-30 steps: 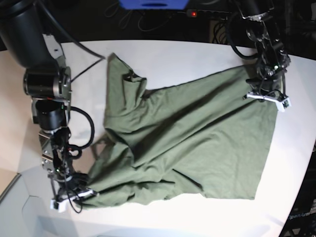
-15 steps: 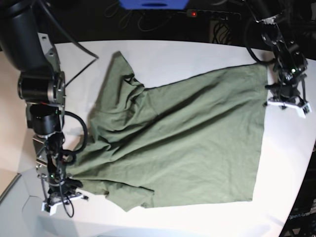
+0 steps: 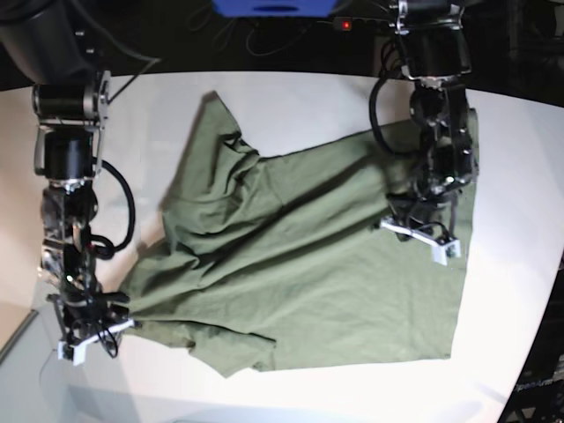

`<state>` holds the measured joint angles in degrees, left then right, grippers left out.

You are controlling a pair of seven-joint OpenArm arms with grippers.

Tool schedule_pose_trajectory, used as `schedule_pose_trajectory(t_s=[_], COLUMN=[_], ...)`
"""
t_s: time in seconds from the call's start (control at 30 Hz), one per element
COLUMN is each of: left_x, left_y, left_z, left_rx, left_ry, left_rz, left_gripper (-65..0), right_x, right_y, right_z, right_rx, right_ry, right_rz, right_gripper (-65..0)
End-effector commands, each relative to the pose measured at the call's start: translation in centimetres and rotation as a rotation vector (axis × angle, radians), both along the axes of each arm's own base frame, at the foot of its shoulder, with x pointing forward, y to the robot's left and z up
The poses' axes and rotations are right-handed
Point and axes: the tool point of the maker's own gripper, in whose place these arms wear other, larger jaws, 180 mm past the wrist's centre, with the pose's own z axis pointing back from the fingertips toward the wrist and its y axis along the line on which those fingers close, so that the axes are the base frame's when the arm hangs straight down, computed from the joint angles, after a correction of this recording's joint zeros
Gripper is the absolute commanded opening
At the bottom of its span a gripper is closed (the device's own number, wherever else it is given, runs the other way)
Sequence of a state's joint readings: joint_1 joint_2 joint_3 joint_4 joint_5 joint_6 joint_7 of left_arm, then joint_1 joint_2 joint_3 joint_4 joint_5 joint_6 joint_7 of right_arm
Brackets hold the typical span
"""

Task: Layout the t-shirt on the table in an organized manner, then fold the t-shirt properly
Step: 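Pull the t-shirt hem outward with the right gripper to unfold it, then grasp the t-shirt side with the right gripper and lift it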

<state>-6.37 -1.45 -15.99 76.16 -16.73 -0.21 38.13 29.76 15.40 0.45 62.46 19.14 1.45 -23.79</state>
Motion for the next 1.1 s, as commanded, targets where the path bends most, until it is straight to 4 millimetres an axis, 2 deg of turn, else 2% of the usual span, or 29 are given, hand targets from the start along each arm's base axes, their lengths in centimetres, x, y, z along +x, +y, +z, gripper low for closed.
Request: schedule_pose_trajectory(t_s=[0.0, 0.07, 0.17, 0.27, 0.33, 0.4, 0.47, 0.57, 0.67, 0.8, 1.0, 1.07], left_x=[2.1, 2.5, 2.5, 2.4, 2.6, 2.5, 2.4, 2.9, 3.2, 3.3, 3.4, 3.3], left_y=[1.4, 2.7, 6.0, 8.6, 10.1, 11.0, 11.6, 11.7, 12.9, 13.2, 13.1, 13.1], left_z=[1.8, 0.6, -0.3, -1.0, -1.1, -1.3, -1.3, -0.7, -0.1, 0.2, 0.3, 0.2], left_rx=[0.026, 0.055, 0.132, 0.182, 0.200, 0.212, 0.222, 0.230, 0.248, 0.252, 0.250, 0.250], left_ry=[-0.063, -0.053, -0.080, -0.081, -0.074, -0.064, -0.063, -0.075, -0.079, -0.085, -0.090, -0.088], left_rz=[0.020, 0.040, 0.079, 0.105, 0.119, 0.126, 0.129, 0.128, 0.136, 0.139, 0.139, 0.139], left_gripper=[-64.8, -64.8, -64.8, -64.8, -64.8, -64.8, -64.8, -64.8, -64.8, -64.8, -64.8, -64.8], right_x=[0.0, -2.2, -5.7, -8.7, -10.8, -12.5, -14.3, -16.2, -17.7, -18.7, -19.3, -19.2], right_y=[0.1, 1.4, 3.3, 5.8, 6.5, 7.0, 6.7, 7.0, 7.1, 7.2, 10.0, 11.9], right_z=[2.2, 1.9, 0.7, -1.1, -3.2, -5.2, -7.3, -9.2, -10.5, -11.3, -11.7, -11.3], right_rx=[-0.012, -0.024, -0.031, 0.001, 0.022, 0.066, 0.113, 0.149, 0.158, 0.164, 0.302, 0.322], right_ry=[-0.052, -0.029, 0.010, 0.054, 0.104, 0.149, 0.196, 0.245, 0.283, 0.307, 0.310, 0.297], right_rz=[0.014, 0.051, 0.100, 0.137, 0.139, 0.122, 0.076, 0.052, 0.044, 0.042, 0.072, 0.150], right_gripper=[-38.9, -36.2, -29.2, -20.7, -16.6, -14.8, -14.6, -14.4, -14.3, -14.3, -14.7, -14.8])
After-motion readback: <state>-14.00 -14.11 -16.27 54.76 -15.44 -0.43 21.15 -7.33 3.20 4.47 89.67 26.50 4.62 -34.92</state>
